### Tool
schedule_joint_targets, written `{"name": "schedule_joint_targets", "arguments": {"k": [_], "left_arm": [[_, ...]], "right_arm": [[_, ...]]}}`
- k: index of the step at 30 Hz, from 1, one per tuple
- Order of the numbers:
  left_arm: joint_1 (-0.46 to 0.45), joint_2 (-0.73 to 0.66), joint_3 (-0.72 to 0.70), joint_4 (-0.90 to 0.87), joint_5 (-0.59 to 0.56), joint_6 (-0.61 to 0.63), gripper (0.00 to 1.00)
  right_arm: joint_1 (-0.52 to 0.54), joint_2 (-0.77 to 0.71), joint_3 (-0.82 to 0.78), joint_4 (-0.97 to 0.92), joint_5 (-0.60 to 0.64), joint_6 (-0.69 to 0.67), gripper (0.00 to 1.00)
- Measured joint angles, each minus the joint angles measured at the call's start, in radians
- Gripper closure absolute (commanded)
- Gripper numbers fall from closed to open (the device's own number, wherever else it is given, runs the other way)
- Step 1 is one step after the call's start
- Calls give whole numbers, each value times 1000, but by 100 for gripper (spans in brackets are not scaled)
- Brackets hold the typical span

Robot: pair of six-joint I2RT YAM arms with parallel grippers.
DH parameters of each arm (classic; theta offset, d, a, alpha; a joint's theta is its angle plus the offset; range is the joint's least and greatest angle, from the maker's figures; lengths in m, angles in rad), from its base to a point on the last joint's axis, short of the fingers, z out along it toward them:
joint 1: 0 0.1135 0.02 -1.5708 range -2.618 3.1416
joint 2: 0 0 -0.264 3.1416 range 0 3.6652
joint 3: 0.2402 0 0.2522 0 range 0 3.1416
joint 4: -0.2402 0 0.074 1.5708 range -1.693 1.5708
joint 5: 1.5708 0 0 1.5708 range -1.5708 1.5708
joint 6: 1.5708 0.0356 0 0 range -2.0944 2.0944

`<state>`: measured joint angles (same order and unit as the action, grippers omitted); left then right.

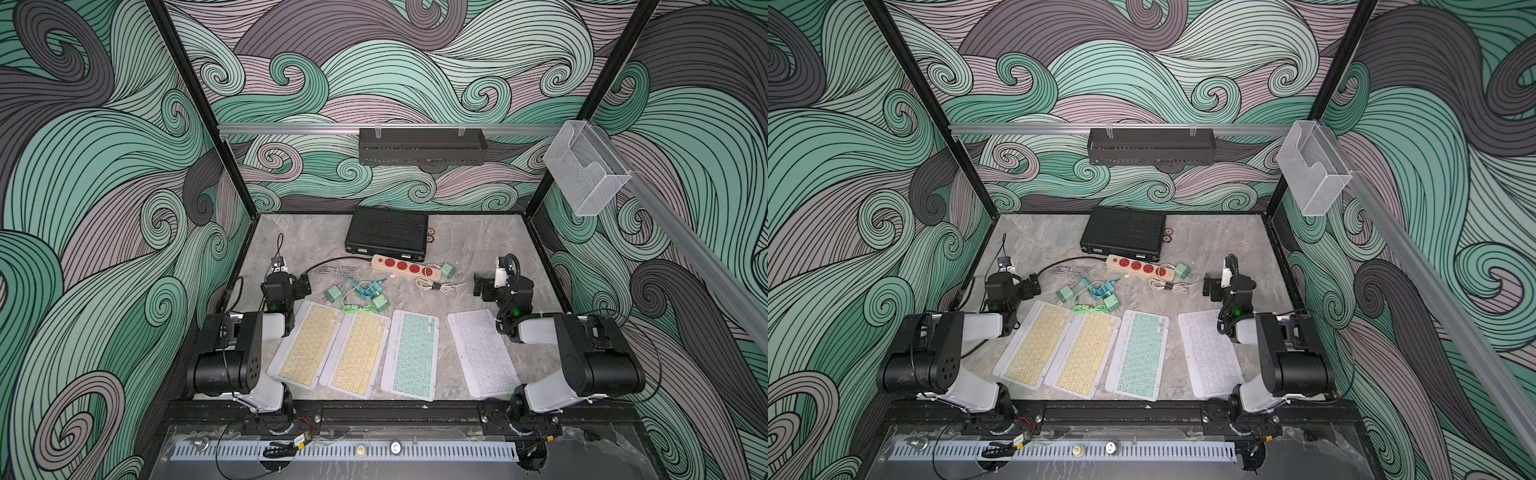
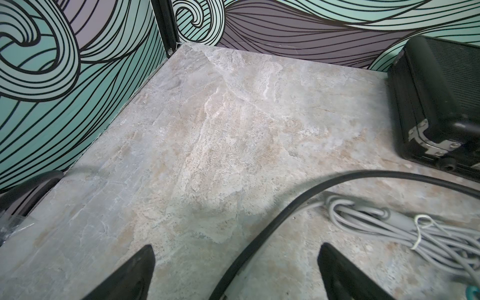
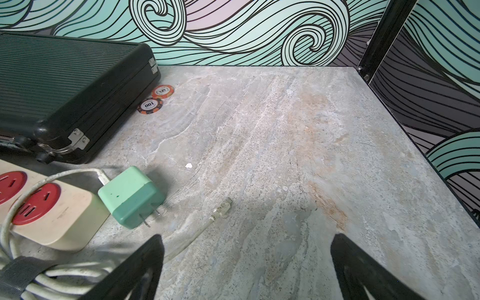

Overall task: Unplug the wireless keyboard
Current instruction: Reset both arms

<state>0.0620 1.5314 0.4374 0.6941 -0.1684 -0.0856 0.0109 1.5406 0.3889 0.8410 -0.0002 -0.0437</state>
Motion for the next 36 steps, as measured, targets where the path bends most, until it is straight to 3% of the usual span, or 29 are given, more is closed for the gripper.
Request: {"name": "schedule_joint_targets", "arguments": {"k": [11,20,36], "left_arm": [[-2,-23,-59,61,-7,-1,1],[-18,-21,-8,26,-73,-11,1],[-19,-21,-8,10,-85,-12,1]], "right_arm": [[0,0,0,0,0,0,0],[0,0,0,-1,0,0,0],[0,0,0,-1,0,0,0]]}}
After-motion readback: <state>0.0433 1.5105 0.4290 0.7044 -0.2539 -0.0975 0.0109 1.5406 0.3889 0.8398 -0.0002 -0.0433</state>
